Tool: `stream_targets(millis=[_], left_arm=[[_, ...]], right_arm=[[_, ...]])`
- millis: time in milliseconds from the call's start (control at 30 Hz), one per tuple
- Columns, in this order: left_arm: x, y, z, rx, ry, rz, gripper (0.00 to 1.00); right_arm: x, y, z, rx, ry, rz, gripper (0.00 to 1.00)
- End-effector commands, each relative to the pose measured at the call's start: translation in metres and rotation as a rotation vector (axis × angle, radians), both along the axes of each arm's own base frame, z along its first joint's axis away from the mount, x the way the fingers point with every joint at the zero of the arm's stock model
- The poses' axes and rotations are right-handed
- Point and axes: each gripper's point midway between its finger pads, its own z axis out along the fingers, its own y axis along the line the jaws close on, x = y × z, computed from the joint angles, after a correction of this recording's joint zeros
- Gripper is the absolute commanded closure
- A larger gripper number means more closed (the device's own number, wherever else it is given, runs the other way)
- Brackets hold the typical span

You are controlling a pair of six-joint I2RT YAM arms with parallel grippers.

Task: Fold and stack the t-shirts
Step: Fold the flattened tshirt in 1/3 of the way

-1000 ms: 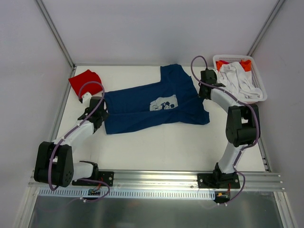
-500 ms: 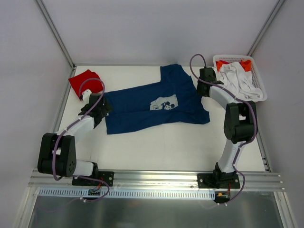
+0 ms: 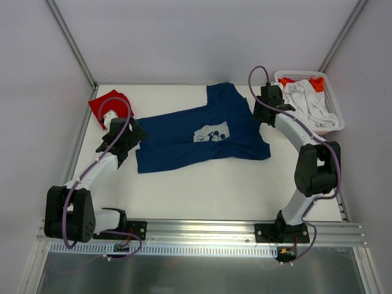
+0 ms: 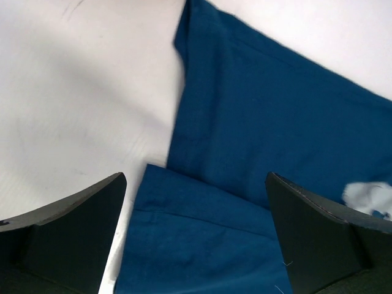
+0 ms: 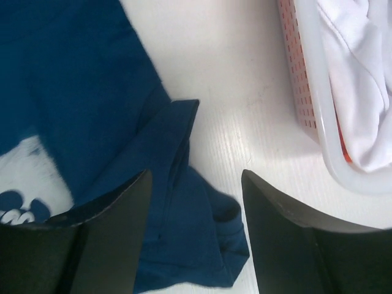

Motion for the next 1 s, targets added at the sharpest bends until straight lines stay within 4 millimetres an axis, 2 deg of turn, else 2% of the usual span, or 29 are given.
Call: stream_targets(millis=[0,33,233,400,533,733,800,967], left_arm=[[-0.008,-0.015,0.014,-0.050,-0.031,-0.057,0.01],[-0.011,-0.016,0.013,-0.056,-0.031,-0.062,0.01],[-0.027,-0.027,-0.009,-0.094,0.023,-0.086,0.01],[-0.032,-0.032,-0.010,-0.104,0.022,-0.105,0.01],[-0.033,-0.035,-0.009,-0.112,0.019,-0.122,0.01],[-0.030,-0.046,-0.014,-0.132,0.036,-0.134,0.01],[-0.029,-0.058,-0.012,-0.141,0.030,-0.169,0.01],[-0.026,-0.081,-0.028,-0.149,0.065,-0.223,0.01]], right_arm=[[-0.022,0.019,0.029,0.014,-0.039,0.039,0.37],[-0.027,0.029,0.028,0.026,-0.034,0.056,0.36],[-0.061,0.055,0.006,0.077,0.018,0.085,0.37],[-0.078,0.061,-0.021,0.092,0.068,0.083,0.37],[-0.082,0.060,-0.038,0.093,0.101,0.074,0.37],[-0.083,0.062,-0.047,0.095,0.115,0.080,0.37],[-0.082,0.062,-0.052,0.086,0.126,0.079,0.37],[-0.080,0.065,-0.060,0.092,0.141,0.082,0.37]])
